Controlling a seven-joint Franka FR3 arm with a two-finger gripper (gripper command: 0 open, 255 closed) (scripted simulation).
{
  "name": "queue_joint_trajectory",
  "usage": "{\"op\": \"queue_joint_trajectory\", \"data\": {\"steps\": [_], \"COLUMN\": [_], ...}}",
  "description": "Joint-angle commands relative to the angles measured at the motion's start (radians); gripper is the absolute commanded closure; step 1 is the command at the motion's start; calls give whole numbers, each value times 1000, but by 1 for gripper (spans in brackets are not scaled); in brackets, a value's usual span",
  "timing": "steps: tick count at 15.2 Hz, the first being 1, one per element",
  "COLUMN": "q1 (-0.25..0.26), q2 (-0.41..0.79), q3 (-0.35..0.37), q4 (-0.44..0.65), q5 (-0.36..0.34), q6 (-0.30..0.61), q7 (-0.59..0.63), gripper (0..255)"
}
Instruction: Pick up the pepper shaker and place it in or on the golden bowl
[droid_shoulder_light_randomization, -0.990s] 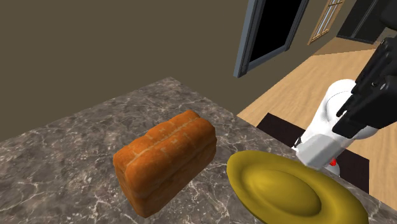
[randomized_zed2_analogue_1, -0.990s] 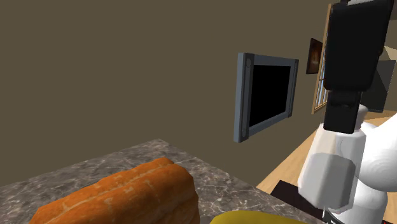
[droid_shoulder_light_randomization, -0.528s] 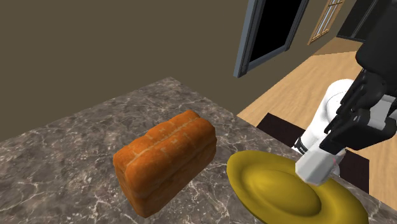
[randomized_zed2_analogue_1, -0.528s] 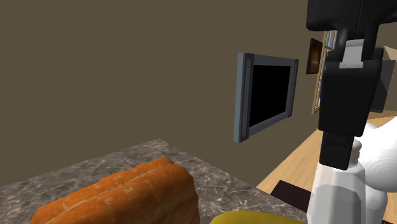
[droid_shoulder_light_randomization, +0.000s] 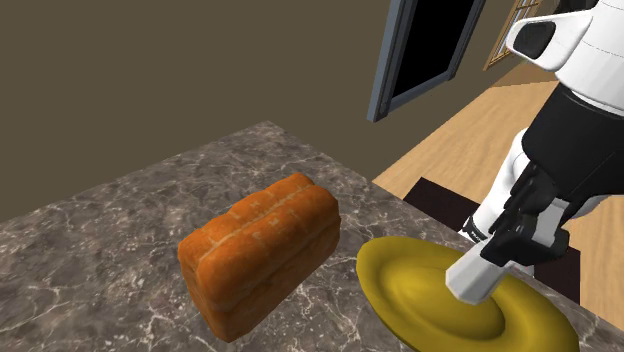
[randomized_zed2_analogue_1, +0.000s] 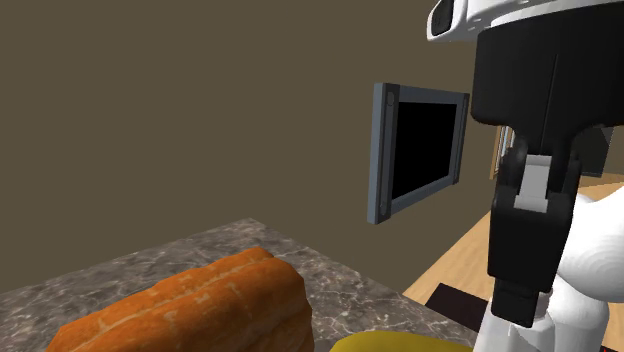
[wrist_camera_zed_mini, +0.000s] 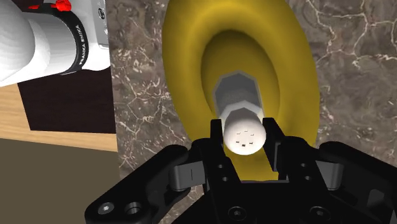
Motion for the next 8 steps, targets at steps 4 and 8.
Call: {"op": "queue_joint_trajectory", "data": {"steps": [4, 8], "q1": [8, 8], "q2": [-14, -14], "q3": [21, 21], "q4": [-55, -55], "q5": [19, 19], "q6": [45, 45], "q7": [-6, -6], "gripper": [255, 255]}}
